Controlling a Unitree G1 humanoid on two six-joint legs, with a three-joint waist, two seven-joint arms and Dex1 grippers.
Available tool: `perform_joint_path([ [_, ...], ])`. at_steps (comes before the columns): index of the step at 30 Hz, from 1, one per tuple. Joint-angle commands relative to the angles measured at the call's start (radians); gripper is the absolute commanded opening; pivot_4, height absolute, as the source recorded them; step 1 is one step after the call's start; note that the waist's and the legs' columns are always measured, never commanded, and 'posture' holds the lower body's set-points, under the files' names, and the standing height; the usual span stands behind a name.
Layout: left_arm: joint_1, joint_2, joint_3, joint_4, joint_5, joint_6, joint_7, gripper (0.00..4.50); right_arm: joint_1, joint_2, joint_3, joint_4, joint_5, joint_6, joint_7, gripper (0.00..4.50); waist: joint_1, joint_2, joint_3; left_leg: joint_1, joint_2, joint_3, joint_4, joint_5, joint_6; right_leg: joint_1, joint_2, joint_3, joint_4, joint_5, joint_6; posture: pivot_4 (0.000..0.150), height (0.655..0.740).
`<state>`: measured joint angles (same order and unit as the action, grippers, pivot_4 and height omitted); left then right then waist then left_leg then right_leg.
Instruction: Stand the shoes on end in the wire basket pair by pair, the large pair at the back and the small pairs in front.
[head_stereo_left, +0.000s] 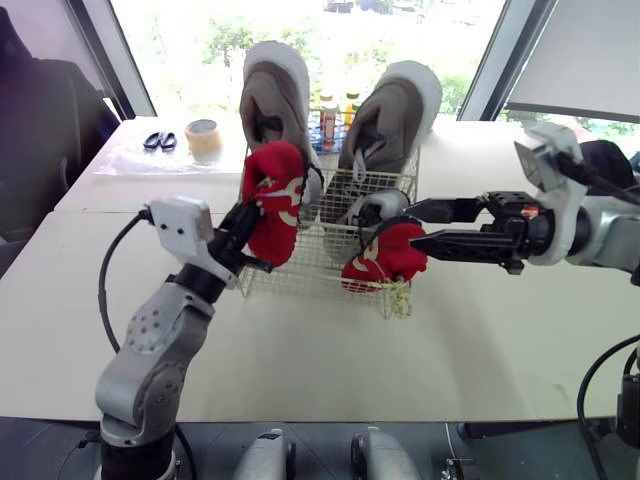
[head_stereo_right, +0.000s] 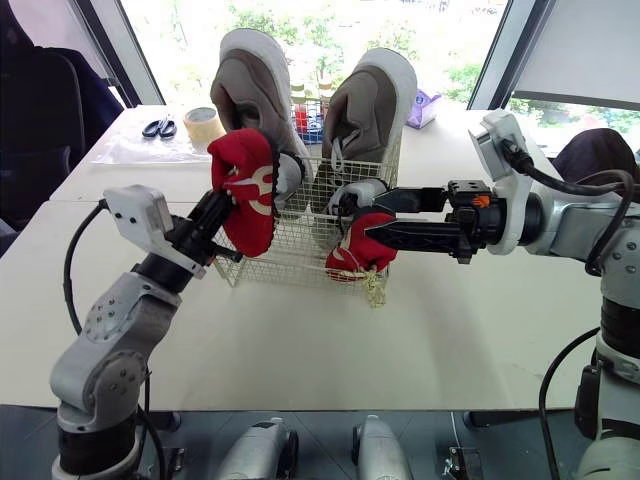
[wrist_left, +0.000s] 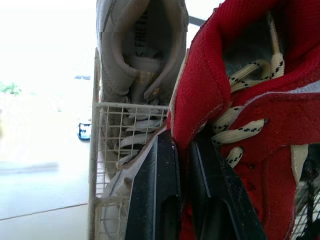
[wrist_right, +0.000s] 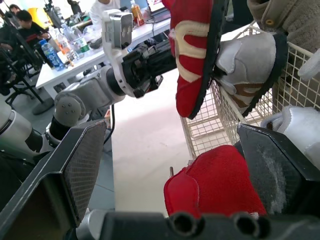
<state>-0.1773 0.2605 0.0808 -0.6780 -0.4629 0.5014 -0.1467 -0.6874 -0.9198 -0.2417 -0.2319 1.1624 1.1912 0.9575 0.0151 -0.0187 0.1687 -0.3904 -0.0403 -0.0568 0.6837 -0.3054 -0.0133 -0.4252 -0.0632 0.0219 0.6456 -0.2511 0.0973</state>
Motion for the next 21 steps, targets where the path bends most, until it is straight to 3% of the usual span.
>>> perform_joint_path([
  [1, 0.052, 0.0, -0.064, 0.078, 0.135, -0.112, -0.002, 0.09, -0.006, 0.01, -0.028, -0.024, 0.028, -0.016, -0.007, 4.5, 0.0, 0.001, -0.001, 0.0, 0.0, 0.0, 0.0, 0.0, 0.0, 0.0, 0.0, 0.0, 0.0, 0.0, 0.0, 0.15, 0.74],
  [7, 0.096, -0.073, -0.09, 0.178, 0.166, -0.214, 0.002, 0.09, 0.002, 0.018, -0.031, -0.032, 0.036, -0.019, -0.019, 4.5, -0.001, 0.007, -0.004, 0.001, 0.0, 0.0, 0.0, 0.0, 0.0, 0.0, 0.0, 0.0, 0.0, 0.0, 0.0, 0.15, 0.74],
  [13, 0.162, -0.128, -0.009, 0.112, -0.033, -0.122, 0.003, 0.09, 0.022, 0.012, -0.032, -0.041, 0.025, -0.028, -0.016, 4.5, -0.002, 0.011, -0.007, 0.001, 0.001, 0.0, 0.0, 0.0, 0.001, 0.001, 0.0, 0.0, 0.0, 0.0, 0.0, 0.15, 0.74],
  [21, 0.231, -0.064, 0.074, -0.024, -0.202, 0.006, 0.01, 0.09, 0.05, 0.024, -0.024, -0.046, 0.014, -0.059, -0.016, 4.5, -0.004, 0.011, -0.007, 0.001, 0.001, 0.0, 0.0, -0.001, 0.002, 0.001, 0.001, 0.0, -0.001, 0.0, 0.0, 0.15, 0.74],
])
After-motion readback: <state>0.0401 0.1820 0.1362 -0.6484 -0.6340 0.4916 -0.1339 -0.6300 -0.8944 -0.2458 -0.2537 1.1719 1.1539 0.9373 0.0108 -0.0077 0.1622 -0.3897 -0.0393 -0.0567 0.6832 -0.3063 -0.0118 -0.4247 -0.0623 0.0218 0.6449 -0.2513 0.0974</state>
